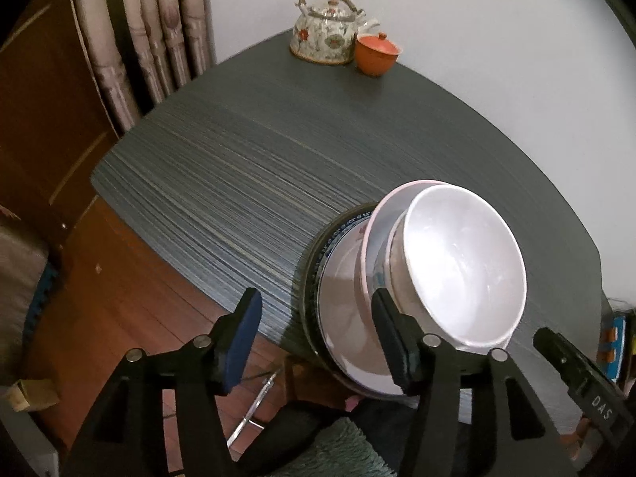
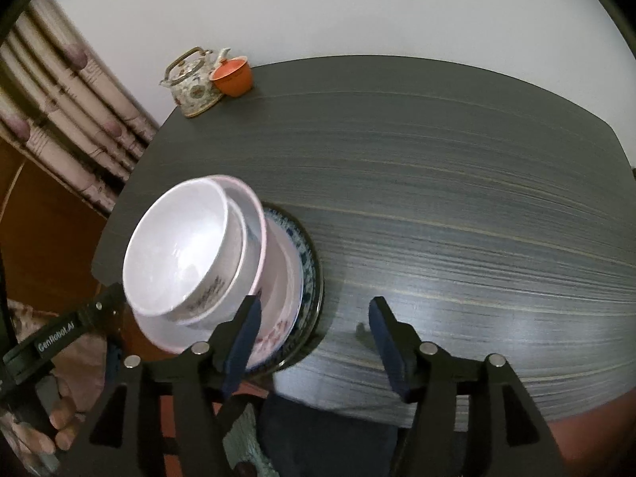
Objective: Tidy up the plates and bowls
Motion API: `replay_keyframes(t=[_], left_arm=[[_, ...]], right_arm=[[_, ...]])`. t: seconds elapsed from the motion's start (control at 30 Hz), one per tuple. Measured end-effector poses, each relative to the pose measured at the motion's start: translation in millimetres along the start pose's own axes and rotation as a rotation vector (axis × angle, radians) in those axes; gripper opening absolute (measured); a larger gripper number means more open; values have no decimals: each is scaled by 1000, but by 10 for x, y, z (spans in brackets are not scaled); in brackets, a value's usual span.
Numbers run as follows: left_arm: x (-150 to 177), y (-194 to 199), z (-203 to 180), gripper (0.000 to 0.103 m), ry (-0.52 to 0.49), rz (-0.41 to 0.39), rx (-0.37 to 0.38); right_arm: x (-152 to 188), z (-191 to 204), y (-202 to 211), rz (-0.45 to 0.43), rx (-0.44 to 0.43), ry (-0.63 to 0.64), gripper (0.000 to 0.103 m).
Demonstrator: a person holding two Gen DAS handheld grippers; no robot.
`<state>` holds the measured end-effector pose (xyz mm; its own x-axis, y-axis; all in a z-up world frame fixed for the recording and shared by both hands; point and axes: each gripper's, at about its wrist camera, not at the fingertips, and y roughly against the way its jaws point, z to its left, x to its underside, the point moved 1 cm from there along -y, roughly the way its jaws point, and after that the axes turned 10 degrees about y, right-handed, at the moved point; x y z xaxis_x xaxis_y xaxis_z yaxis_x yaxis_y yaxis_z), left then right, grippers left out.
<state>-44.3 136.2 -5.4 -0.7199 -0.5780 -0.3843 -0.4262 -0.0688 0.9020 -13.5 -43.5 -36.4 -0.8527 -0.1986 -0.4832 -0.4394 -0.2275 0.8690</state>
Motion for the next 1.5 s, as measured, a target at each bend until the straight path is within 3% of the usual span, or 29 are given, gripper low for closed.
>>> replay_keyframes(t=[0.2,0.3,0.6,1.5], left_arm=[[220,142,-120,64,-61,-76,-12],[355,175,-252,74,-122,-116,-19],[616,167,-528,86,-195,-139,26],[694,78,-548,88,-212,-122,29]], right_arm=[[246,65,19,27,-3,28,69],[339,85,27,23,-3,34,75],[528,130,33,-6,22,81,82],[701,273,-1,3,2,111,83]])
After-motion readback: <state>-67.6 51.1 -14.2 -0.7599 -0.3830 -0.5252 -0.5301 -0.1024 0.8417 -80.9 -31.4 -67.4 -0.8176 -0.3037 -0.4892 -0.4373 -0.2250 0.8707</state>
